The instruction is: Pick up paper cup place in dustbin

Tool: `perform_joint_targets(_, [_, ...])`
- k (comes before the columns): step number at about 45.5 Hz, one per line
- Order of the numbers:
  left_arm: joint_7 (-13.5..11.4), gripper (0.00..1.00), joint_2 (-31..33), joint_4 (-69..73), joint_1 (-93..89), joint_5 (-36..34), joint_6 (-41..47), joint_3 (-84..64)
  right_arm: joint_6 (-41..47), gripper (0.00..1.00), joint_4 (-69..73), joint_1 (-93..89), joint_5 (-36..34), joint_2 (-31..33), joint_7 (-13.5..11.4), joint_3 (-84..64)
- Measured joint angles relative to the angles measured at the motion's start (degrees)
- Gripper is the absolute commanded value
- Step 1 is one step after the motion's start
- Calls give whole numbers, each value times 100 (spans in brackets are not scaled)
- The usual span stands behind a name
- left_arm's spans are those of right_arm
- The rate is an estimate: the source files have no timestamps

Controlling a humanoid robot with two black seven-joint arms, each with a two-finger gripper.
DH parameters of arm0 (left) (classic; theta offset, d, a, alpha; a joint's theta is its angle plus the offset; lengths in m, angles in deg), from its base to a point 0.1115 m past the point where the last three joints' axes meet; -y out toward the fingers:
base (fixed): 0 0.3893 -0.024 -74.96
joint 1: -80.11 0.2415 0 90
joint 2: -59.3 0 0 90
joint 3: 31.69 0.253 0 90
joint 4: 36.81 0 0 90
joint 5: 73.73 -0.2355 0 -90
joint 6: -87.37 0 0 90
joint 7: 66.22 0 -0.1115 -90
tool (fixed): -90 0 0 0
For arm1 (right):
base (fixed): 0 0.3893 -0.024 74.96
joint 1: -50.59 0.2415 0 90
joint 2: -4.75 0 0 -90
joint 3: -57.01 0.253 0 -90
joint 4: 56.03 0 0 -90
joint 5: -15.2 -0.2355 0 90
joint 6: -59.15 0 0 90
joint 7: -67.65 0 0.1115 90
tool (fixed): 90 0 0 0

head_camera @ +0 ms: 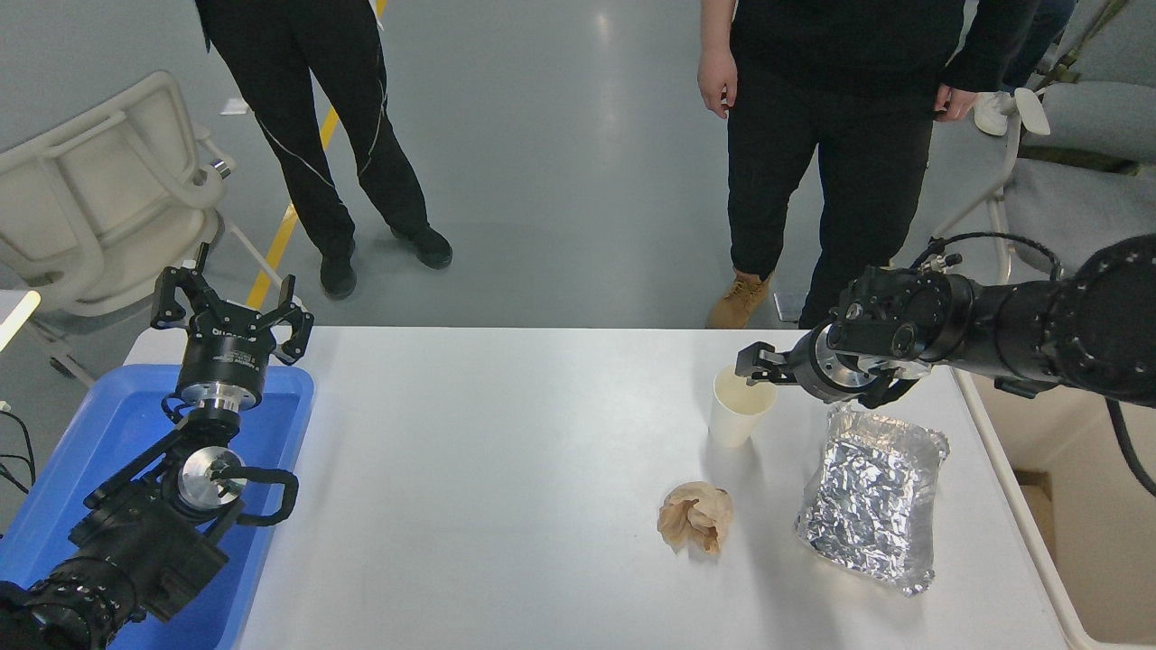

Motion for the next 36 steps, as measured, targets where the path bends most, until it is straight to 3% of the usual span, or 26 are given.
perform_joint_targets(5, [0,99,1,0,0,0,0,0,-98,58,-162,-192,9,-77,1,15])
perform_joint_targets(8, [0,99,1,1,0,0,0,0,-142,41,-246,-291,12,-112,1,18])
perform_joint_targets(11, [0,99,0,1,0,0,0,0,-177,32,-318,-369,14,-137,1,22])
perform_joint_targets(17, [0,99,-2,1,0,0,0,0,-219,0,-398,-467,5,-169,8,42])
perform_joint_targets(36, [0,99,-1,1,0,0,0,0,-249,0,-465,-531,-8,-198,56,238])
